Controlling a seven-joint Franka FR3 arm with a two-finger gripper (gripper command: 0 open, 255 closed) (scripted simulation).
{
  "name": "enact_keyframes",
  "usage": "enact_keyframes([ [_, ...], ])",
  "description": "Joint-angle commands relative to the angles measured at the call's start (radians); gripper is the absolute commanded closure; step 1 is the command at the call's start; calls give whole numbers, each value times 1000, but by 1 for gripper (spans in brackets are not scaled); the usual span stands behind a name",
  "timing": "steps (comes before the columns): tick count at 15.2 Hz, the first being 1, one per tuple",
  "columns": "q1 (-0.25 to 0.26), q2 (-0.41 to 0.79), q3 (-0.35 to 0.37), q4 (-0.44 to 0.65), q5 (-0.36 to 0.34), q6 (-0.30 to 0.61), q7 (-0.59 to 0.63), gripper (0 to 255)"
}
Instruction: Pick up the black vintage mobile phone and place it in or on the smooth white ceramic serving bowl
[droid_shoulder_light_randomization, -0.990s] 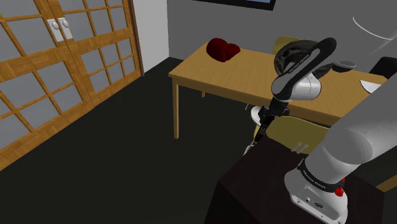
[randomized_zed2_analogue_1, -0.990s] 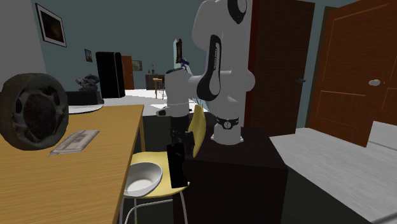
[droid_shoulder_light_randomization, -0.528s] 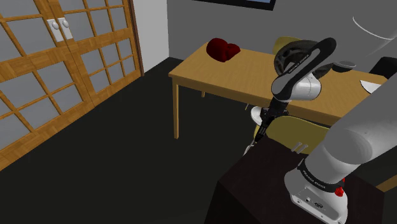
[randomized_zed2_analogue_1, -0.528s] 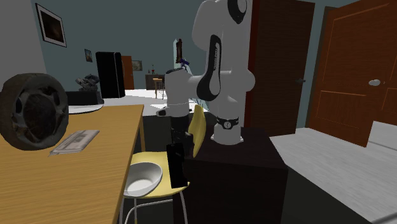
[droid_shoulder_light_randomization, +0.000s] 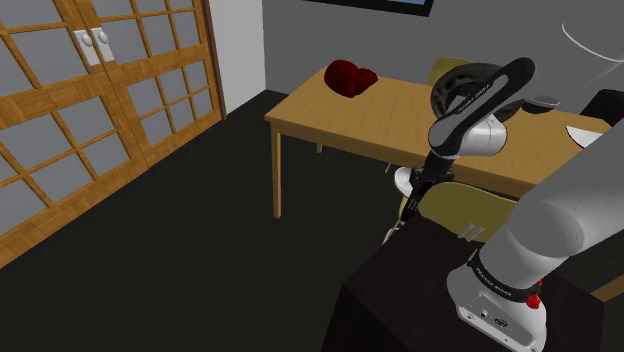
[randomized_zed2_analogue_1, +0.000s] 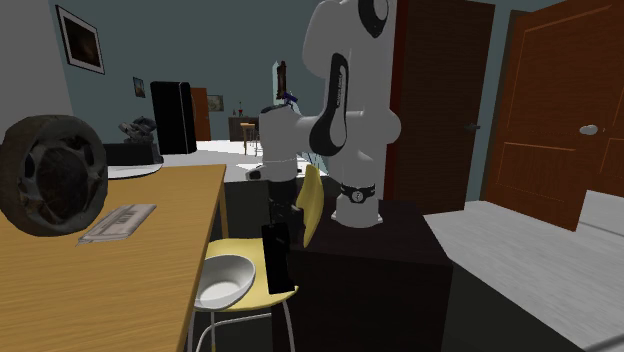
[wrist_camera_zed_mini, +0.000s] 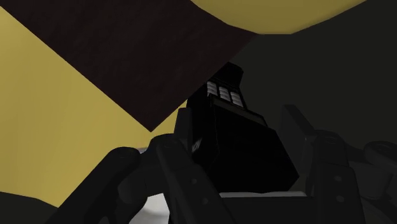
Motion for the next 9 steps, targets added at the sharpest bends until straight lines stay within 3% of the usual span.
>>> enact_keyframes([
  [1, -19, -40, 8, 1, -38, -38, 27, 255],
  [9, -74, -204, 48, 13, -119, -210, 91, 255],
])
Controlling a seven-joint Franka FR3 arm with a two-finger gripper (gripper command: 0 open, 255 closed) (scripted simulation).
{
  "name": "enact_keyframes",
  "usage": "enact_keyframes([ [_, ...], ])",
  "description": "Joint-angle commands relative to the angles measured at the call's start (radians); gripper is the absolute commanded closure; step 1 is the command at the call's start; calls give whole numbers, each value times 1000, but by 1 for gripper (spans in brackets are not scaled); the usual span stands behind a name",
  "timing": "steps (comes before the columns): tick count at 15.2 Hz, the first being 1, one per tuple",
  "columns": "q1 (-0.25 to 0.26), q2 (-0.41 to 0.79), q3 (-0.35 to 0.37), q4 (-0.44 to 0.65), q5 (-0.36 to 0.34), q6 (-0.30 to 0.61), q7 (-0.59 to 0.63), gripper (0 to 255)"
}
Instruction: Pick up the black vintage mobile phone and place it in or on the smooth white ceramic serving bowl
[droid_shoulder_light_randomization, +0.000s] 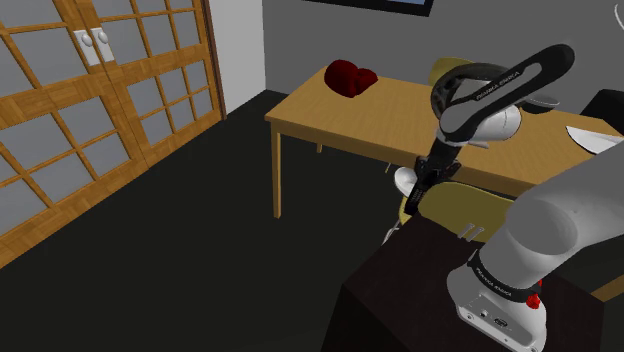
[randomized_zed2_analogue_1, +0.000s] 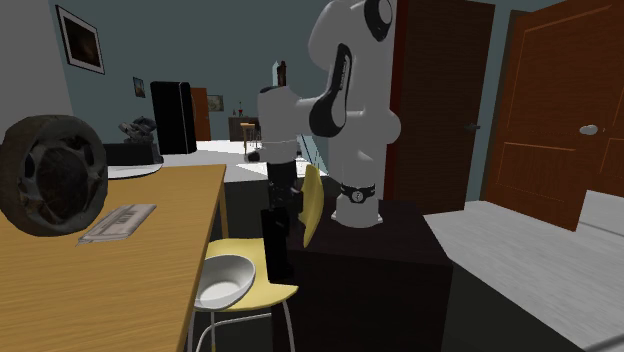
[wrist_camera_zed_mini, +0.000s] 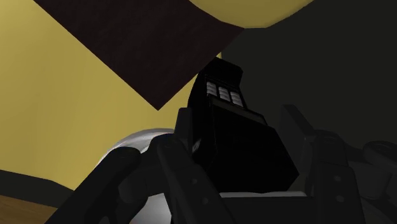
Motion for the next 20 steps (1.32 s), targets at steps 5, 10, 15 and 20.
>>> enact_keyframes([
  [5, -24, -109, 27, 22, -25, -130, 26, 255],
  [10, -34, -184, 46, 47, -31, -230, 38, 255],
  [15, -40, -247, 63, 80, -30, -325, 47, 255],
  [20, -35, -165, 23, 203, -20, -363, -9, 255],
])
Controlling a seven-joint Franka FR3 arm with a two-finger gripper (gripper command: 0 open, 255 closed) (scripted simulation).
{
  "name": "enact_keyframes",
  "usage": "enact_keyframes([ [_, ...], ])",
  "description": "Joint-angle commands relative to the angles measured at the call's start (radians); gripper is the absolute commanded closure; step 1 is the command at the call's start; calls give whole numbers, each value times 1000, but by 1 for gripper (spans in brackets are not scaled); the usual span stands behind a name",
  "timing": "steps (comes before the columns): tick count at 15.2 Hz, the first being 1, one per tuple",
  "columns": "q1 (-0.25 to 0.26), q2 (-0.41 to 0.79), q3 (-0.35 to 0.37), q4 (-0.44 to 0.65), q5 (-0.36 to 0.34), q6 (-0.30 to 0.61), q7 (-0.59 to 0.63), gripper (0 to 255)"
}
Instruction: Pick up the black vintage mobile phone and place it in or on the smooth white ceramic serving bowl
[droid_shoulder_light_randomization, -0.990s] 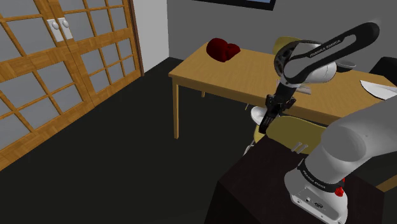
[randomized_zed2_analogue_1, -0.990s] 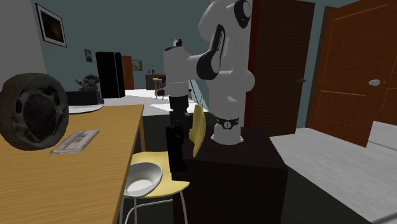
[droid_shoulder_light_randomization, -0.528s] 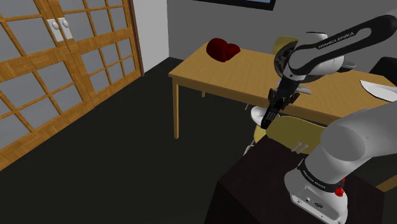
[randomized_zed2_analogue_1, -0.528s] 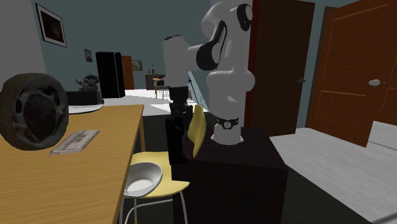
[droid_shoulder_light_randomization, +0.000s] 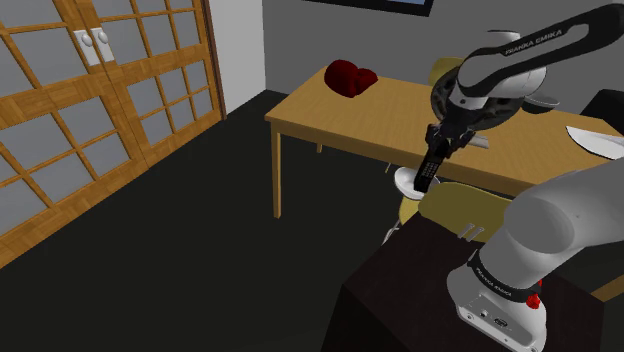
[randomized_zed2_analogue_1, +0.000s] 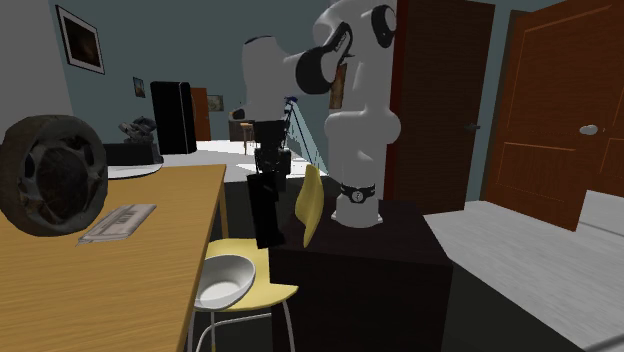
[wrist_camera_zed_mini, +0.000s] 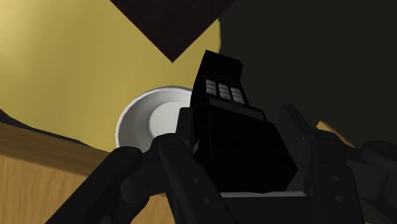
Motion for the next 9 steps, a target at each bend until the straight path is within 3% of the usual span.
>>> enact_keyframes([
  [1, 2, 52, -27, 63, 6, -10, -37, 255],
  [9, 30, 323, -136, 382, 102, -67, -210, 255],
])
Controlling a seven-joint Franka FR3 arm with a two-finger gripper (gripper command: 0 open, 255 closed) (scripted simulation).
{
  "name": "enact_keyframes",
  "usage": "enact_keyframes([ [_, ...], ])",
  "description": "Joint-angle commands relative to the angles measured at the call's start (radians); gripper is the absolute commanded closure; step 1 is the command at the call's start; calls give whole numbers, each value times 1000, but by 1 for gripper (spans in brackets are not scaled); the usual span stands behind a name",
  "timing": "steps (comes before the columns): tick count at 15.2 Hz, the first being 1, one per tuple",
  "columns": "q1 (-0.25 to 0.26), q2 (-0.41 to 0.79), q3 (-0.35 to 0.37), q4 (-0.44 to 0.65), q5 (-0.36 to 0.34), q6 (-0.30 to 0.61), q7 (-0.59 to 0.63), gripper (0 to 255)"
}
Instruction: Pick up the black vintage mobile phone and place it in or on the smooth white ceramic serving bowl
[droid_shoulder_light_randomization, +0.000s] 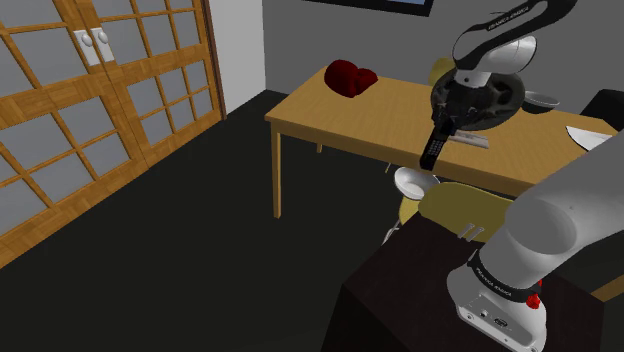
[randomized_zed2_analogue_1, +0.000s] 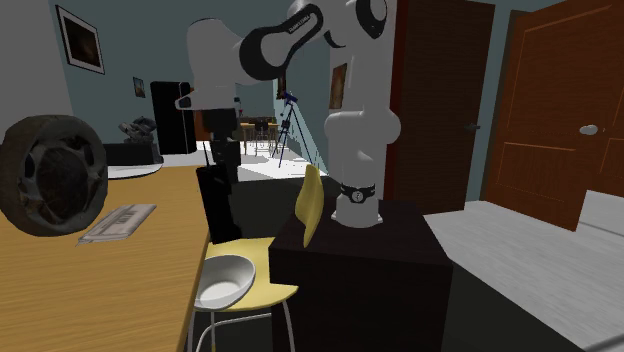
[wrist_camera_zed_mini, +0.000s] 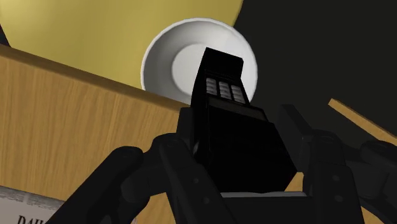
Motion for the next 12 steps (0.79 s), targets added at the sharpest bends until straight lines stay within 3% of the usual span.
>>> enact_keyframes([
  [1, 5, 50, -15, 63, 25, -17, -31, 255],
  [12, 11, 150, -31, -4, 81, 138, -80, 255],
])
